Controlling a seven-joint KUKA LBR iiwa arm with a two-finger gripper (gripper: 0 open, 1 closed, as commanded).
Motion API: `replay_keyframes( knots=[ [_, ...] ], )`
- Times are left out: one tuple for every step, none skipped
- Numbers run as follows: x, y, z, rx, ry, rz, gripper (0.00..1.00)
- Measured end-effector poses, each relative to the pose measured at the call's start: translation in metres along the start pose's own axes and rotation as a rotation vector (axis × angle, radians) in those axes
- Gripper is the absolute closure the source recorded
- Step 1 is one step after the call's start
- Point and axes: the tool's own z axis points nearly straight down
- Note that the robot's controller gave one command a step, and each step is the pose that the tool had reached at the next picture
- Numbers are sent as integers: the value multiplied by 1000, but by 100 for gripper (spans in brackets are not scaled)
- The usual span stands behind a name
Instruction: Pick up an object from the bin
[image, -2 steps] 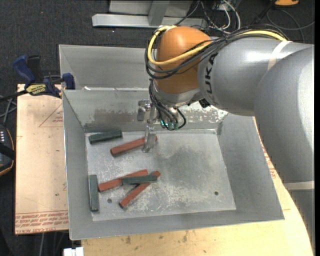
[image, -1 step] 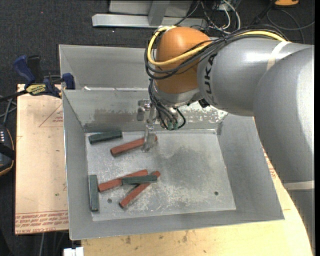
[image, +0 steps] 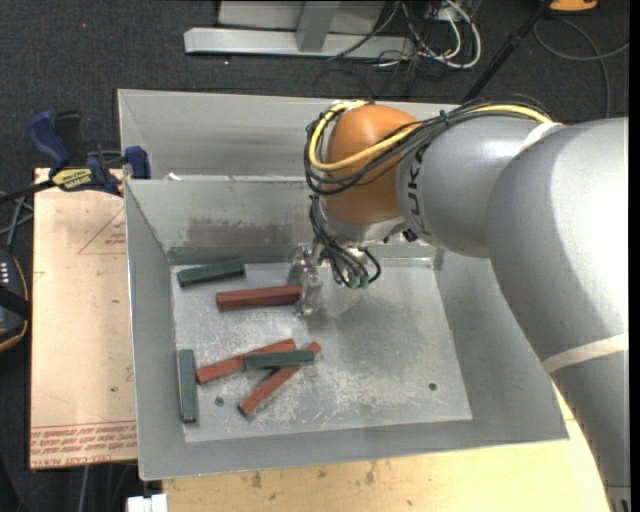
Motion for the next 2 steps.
replay_keyframes(
  knots=[
    [0,0,0,0,-1,0,100],
    [15,7,-51,0,9,20,100]
  ],
)
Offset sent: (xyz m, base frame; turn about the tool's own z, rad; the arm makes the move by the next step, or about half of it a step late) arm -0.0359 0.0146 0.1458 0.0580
